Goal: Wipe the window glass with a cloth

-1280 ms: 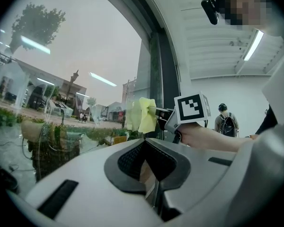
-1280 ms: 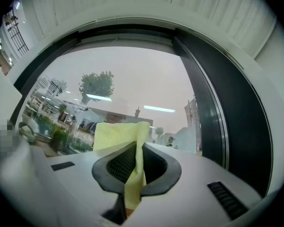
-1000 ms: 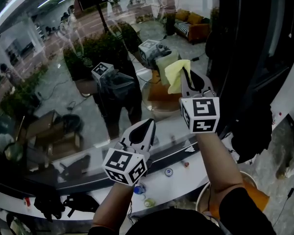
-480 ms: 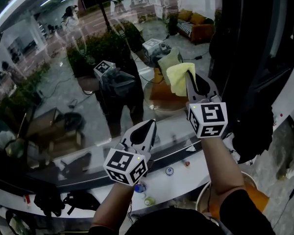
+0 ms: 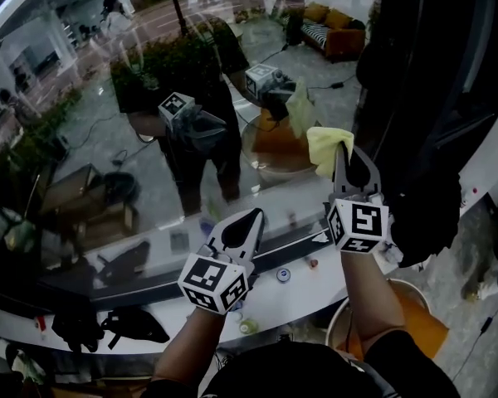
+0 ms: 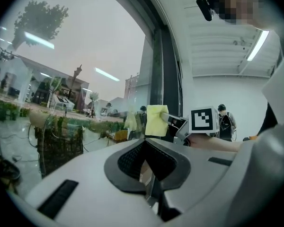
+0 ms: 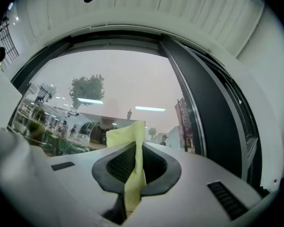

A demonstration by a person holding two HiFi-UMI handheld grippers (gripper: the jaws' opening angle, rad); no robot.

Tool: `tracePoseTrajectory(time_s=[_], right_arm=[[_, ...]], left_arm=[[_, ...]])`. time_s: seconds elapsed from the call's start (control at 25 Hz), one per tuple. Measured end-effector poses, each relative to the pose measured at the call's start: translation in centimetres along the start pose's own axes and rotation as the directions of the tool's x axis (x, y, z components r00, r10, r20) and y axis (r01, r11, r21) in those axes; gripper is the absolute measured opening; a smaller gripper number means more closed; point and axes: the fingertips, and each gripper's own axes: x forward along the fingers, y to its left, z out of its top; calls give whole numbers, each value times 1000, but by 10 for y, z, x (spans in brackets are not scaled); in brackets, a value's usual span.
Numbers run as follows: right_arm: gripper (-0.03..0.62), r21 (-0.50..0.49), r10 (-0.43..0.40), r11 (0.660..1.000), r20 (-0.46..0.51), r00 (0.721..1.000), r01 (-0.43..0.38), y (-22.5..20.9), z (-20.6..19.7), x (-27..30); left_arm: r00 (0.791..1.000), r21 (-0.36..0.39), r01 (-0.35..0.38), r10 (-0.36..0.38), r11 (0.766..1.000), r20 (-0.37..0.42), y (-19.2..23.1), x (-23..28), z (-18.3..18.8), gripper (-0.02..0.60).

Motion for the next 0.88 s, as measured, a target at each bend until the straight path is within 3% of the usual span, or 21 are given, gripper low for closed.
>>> tracePoseTrajectory(time_s=[0.16, 0.48, 0.88], right_arm=[[40, -7, -17, 1000, -35, 999, 17, 9, -28, -3], [40, 9, 46, 999, -136, 990, -45, 50, -79, 10], [39, 78, 138, 989, -156, 978, -127, 127, -93, 20]], left_arm=[[1000, -36, -22, 22, 999, -23, 4, -7, -22, 5], [993, -42, -111, 109, 993, -54, 31, -40, -58, 5], [978, -69, -204, 200, 977, -63, 63, -90, -68, 5]])
